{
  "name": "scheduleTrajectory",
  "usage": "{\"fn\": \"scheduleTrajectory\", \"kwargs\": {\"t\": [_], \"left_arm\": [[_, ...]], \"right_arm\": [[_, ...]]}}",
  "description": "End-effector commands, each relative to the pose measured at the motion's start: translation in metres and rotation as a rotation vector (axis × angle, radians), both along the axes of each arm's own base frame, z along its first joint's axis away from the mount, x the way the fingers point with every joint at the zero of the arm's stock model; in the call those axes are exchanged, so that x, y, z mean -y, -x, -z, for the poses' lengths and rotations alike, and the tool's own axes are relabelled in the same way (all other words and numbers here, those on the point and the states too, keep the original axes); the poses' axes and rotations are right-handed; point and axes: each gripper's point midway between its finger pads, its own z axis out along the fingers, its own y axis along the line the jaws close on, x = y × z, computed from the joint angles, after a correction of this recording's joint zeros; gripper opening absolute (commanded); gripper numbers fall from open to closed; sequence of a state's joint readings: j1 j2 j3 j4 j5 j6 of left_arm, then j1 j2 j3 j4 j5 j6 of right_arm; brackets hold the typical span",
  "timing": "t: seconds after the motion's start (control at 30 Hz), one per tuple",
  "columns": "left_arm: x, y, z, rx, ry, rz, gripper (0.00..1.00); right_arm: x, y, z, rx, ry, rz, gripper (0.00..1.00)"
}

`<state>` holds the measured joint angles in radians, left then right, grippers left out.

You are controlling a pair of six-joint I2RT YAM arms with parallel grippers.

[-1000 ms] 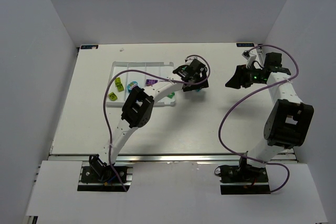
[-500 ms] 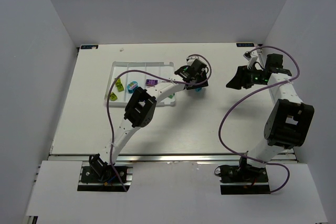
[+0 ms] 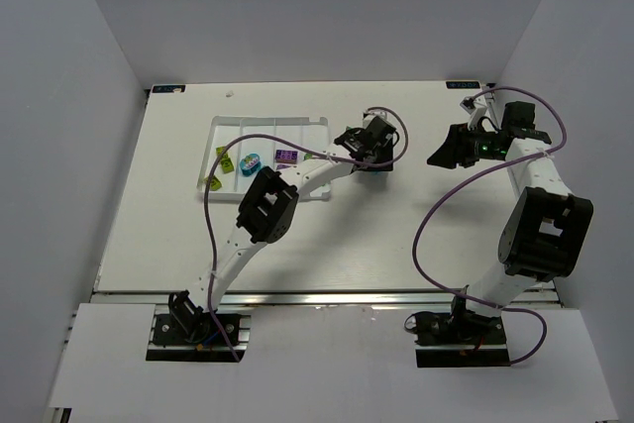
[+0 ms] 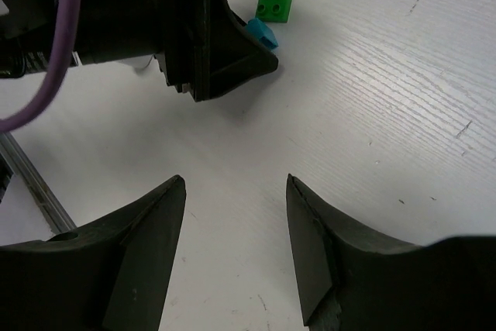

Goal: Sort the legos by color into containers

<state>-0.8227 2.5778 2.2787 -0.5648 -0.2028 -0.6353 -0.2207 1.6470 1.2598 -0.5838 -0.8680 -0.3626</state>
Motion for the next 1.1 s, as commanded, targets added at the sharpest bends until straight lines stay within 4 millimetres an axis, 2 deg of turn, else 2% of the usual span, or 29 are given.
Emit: {"fn": "scheduleTrajectory", "kwargs": {"t": [0.0,0.17,0.4,0.5,0.67,0.73,0.8,0.83,0.87,0.9,0.93,1.0,1.03,1.07], "left_arm": [[0.000,0.022,0.015,0.013,-0.116,0.124,0.66],[-0.008,0.025,0.021,0.035,-0.176,0.140,0.65],[-0.008,0.012,0.018,0.068,-0.187,0.076,0.52],[-0.005,0.008,0.017,0.072,-0.173,0.064,0.43],[0.000,0.012,0.011,0.079,-0.141,0.086,0.18],[0.011,0.011,-0.020,0.120,-0.063,0.108,0.13],[0.011,0.018,-0.031,0.120,-0.030,0.121,0.05],[0.017,0.018,-0.068,0.168,0.042,0.130,0.05],[0.019,0.023,-0.081,0.172,0.079,0.149,0.04],[0.010,0.034,-0.072,0.143,0.078,0.149,0.03],[0.010,0.037,-0.116,0.201,0.153,0.149,0.03],[-0.002,0.045,-0.137,0.225,0.186,0.134,0.00],[-0.016,0.051,-0.127,0.210,0.171,0.119,0.00],[-0.026,0.056,-0.157,0.243,0.205,0.107,0.00]], "right_arm": [[-0.003,0.002,-0.010,0.023,-0.025,-0.006,0.60],[-0.003,0.002,-0.010,0.022,-0.027,-0.006,0.60],[-0.002,0.004,-0.011,0.020,-0.024,-0.006,0.59],[-0.002,0.004,-0.011,0.022,-0.024,-0.007,0.59],[-0.002,0.005,-0.011,0.023,-0.022,-0.008,0.59],[-0.002,0.005,-0.011,0.023,-0.022,-0.008,0.58],[-0.002,0.005,-0.013,0.029,-0.018,-0.016,0.58],[-0.002,0.005,-0.014,0.035,-0.016,-0.019,0.57],[-0.001,0.006,-0.014,0.039,-0.011,-0.027,0.55],[-0.002,0.007,-0.016,0.048,-0.007,-0.035,0.54],[-0.003,0.008,-0.018,0.059,-0.006,-0.044,0.53],[-0.003,0.011,-0.019,0.072,-0.001,-0.060,0.46],[-0.004,0.012,-0.019,0.074,0.000,-0.068,0.43],[-0.006,0.013,-0.019,0.077,-0.004,-0.075,0.36]]}}
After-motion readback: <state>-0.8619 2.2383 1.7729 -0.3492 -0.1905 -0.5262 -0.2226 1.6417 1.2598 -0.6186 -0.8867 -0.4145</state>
